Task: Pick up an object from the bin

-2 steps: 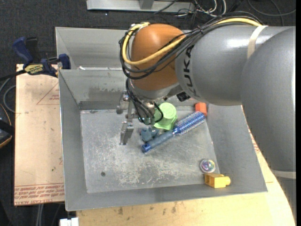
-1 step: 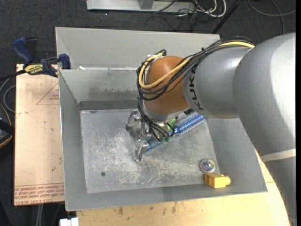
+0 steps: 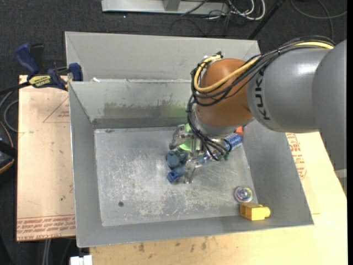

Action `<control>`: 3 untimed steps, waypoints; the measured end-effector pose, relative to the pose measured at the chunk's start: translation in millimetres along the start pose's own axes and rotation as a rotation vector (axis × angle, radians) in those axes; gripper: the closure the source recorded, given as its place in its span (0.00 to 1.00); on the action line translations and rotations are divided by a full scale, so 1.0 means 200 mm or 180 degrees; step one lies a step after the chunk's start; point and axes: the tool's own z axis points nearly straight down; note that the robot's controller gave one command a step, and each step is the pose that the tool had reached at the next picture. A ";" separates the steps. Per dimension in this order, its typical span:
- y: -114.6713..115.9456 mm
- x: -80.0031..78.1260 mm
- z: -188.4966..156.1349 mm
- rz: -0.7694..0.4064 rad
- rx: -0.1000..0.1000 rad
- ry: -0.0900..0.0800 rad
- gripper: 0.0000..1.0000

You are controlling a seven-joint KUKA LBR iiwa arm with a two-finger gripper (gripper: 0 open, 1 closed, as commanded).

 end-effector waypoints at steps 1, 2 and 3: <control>0.01 0.06 0.14 0.0404 -0.0014 -0.0031 0.00; 0.01 0.05 0.14 0.0412 -0.0013 -0.0030 1.00; 0.11 0.03 -0.70 0.0427 -0.0009 -0.0014 1.00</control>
Offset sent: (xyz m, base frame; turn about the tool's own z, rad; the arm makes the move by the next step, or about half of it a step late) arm -0.0165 -0.0029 -0.0354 0.1278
